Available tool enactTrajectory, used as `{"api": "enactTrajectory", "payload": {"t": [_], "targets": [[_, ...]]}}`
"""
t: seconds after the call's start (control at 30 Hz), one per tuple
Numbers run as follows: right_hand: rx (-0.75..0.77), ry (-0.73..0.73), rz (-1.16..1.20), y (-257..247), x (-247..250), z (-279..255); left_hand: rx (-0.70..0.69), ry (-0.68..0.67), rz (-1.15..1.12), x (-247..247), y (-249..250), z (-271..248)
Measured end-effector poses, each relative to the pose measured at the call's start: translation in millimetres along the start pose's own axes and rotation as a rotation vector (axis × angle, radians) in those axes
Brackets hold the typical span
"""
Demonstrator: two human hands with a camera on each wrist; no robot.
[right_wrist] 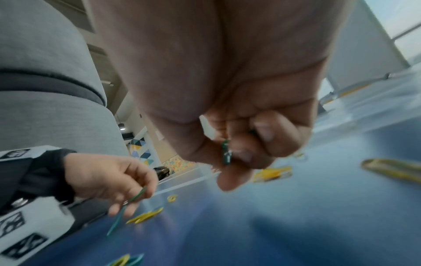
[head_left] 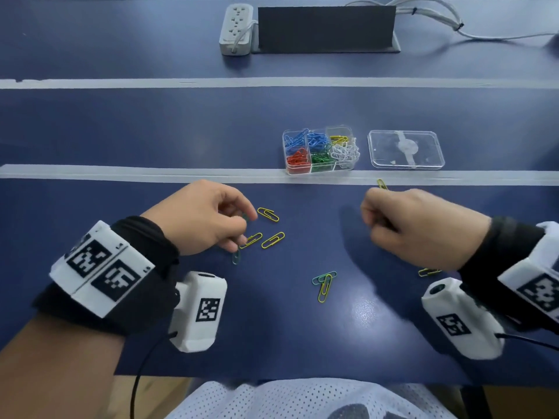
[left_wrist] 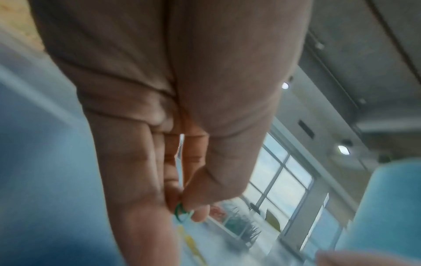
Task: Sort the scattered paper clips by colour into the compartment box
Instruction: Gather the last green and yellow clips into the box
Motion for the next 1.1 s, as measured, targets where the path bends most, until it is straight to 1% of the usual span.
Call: {"api": "enactTrajectory", "payload": {"t": [0.07,0.1,0.17,0.23,0.33,0.43,0.5,0.57,0.67,0.8,0.93,1.03,1.1], "targets": [[0.101,-0.060,-0.037,-14,-12,3,0.036,-0.108,-0.183,-9,3,0],[0.147,-0.112,-0.074,-20,-20,3,0.042,-0.133,-0.249,-11,4,1],[0.229,-0.187,-0.130,-29,-31,3,0.030,-0.101,-0.246,-6,6,4],[0.277,-0.204,-0.131,-38,-33,3,0.007,-0.018,-0.131,3,5,9],[0.271,-0.279,-0.158,-46,-39,4,-0.005,0.065,0.120,6,3,8],[0.291,-0.338,-0.214,-50,-47,7,-0.080,0.041,0.335,-10,6,-5],[0.295,-0.334,-0.208,-50,-48,8,-0.146,0.001,0.500,-26,11,-15],[0.292,-0.325,-0.205,-50,-45,7,-0.182,-0.027,0.667,-41,10,-18],[0.291,-0.312,-0.196,-53,-42,4,-0.215,0.000,0.792,-47,15,-19],[0.311,-0.291,-0.202,-59,-42,6,-0.237,0.001,0.823,-52,20,-21],[0.284,-0.294,-0.225,-61,-46,6,-0.237,-0.022,0.728,-49,29,-17],[0.231,-0.314,-0.233,-56,-47,8,-0.308,0.033,0.655,-40,57,-9],[0.217,-0.307,-0.254,-53,-45,10,-0.358,0.112,0.634,-31,82,-1]]}}
Point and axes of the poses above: each hand's wrist, its own z-axis towards the middle knuckle, its own x-axis out of the back of the hand, y = z × x, the point moved 9 cm from there along z, towards the middle knuckle, and after that the axes turned 11 degrees about x, right-handed, at the moved point
